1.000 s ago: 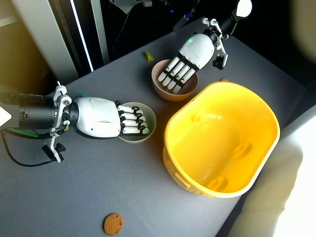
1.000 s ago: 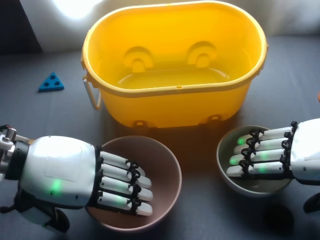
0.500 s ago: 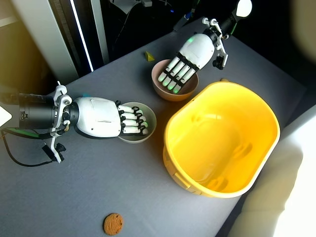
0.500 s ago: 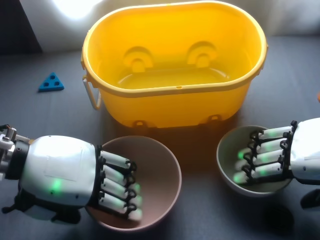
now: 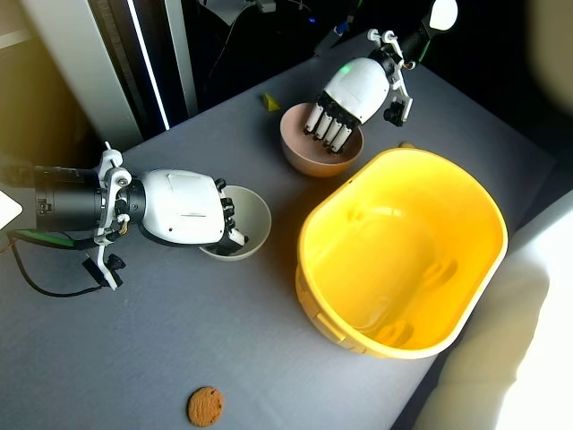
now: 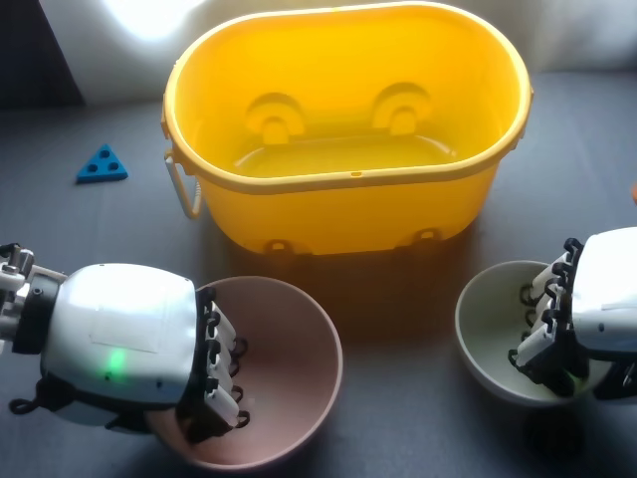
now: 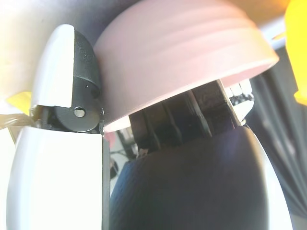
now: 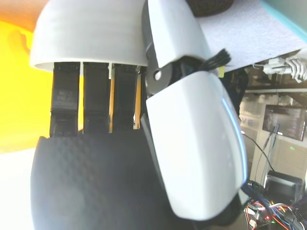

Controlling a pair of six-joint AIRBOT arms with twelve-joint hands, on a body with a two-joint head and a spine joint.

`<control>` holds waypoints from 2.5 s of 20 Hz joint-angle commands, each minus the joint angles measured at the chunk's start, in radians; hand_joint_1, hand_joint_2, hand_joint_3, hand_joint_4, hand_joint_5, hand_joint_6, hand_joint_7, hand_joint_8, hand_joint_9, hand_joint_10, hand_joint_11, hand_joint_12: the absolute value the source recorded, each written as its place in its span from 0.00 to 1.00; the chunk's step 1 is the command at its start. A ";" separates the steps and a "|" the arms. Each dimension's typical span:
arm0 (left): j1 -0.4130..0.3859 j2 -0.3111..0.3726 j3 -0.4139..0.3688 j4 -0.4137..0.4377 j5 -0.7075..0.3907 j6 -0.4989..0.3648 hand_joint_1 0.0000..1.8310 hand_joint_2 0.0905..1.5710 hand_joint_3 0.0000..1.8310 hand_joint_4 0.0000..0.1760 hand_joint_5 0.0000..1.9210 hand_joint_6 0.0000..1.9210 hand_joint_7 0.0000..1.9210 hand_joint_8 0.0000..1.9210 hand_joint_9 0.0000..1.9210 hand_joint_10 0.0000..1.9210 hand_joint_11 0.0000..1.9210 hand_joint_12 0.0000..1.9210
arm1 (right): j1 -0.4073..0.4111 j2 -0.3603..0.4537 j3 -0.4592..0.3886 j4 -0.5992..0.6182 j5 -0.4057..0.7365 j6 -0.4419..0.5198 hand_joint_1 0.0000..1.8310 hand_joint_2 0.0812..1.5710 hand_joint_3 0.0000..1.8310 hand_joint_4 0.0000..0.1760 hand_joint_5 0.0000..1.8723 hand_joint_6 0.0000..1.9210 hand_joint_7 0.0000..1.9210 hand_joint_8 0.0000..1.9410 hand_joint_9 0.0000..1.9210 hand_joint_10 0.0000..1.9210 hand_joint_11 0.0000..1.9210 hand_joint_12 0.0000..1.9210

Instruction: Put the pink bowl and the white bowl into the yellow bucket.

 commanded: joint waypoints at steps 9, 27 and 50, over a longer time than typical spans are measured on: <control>-0.047 0.053 -0.023 -0.060 -0.112 -0.022 0.76 0.67 0.00 0.00 0.48 0.47 0.55 0.45 0.52 0.59 0.42 0.58 | 0.019 0.013 0.000 -0.008 0.108 -0.001 0.76 0.65 0.00 0.00 0.57 0.43 0.59 0.31 0.57 0.49 0.46 0.48; -0.144 0.108 0.021 -0.168 -0.323 -0.186 0.76 0.66 0.00 0.00 0.50 0.47 0.57 0.41 0.53 0.55 0.43 0.55 | 0.205 0.101 -0.001 -0.117 0.381 0.011 0.76 0.65 0.00 0.00 0.55 0.46 0.57 0.34 0.58 0.49 0.47 0.48; -0.282 0.154 0.141 -0.313 -0.457 -0.308 0.76 0.68 0.00 0.00 0.48 0.49 0.56 0.45 0.52 0.57 0.42 0.55 | 0.361 0.137 -0.047 -0.167 0.388 -0.200 0.76 0.65 0.00 0.00 0.53 0.47 0.57 0.35 0.58 0.48 0.47 0.46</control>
